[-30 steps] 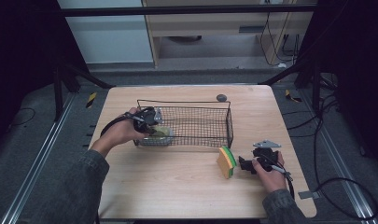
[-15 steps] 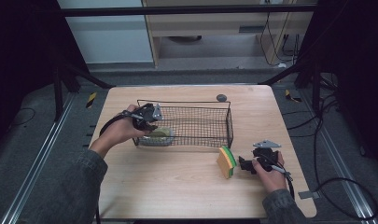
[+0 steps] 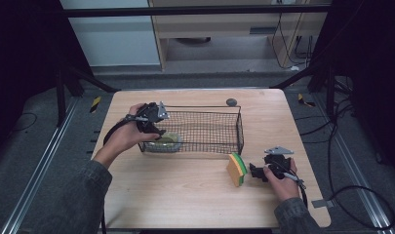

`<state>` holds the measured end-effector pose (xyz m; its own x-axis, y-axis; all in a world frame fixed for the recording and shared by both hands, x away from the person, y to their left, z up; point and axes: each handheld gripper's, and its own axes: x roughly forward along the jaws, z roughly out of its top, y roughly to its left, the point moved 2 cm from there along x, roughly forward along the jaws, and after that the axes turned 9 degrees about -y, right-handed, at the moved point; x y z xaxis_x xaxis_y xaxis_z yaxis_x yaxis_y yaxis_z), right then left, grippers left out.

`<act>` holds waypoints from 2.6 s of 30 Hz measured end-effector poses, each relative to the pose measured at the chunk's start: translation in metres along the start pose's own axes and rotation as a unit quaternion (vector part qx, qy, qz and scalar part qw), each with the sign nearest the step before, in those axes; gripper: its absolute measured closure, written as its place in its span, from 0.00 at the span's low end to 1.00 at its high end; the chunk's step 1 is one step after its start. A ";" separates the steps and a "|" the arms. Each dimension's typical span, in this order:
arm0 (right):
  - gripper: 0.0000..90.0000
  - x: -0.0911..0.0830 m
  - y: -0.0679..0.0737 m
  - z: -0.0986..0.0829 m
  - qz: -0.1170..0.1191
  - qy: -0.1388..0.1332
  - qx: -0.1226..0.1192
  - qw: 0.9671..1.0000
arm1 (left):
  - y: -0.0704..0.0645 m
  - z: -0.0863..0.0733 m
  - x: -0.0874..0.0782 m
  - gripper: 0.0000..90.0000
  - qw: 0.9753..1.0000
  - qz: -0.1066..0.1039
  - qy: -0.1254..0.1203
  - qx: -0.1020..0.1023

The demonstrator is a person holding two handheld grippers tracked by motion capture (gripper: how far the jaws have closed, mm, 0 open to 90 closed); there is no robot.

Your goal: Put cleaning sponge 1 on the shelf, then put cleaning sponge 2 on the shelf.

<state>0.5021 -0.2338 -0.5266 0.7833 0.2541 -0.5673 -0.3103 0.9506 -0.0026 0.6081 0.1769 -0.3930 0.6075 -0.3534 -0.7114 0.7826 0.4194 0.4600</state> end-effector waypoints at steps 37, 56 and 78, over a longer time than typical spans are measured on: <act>0.19 -0.086 0.063 0.009 0.060 0.175 -0.056 0.981 | -0.093 -0.150 -0.016 0.05 0.946 0.031 -0.058 -0.318; 0.20 -0.073 0.100 0.095 0.085 0.202 -0.105 0.970 | -0.094 -0.157 -0.003 0.01 0.941 0.022 -0.046 -0.335; 0.32 -0.031 0.098 0.099 0.093 0.233 -0.074 0.965 | -0.093 -0.160 0.000 0.00 0.937 0.029 -0.068 -0.340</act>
<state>0.5004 -0.1305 -0.4274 0.3899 0.2782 -0.8779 -0.5229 0.8516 0.0376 0.5133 0.2716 -0.5212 0.6941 -0.3968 -0.6006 0.5076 0.8614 0.0175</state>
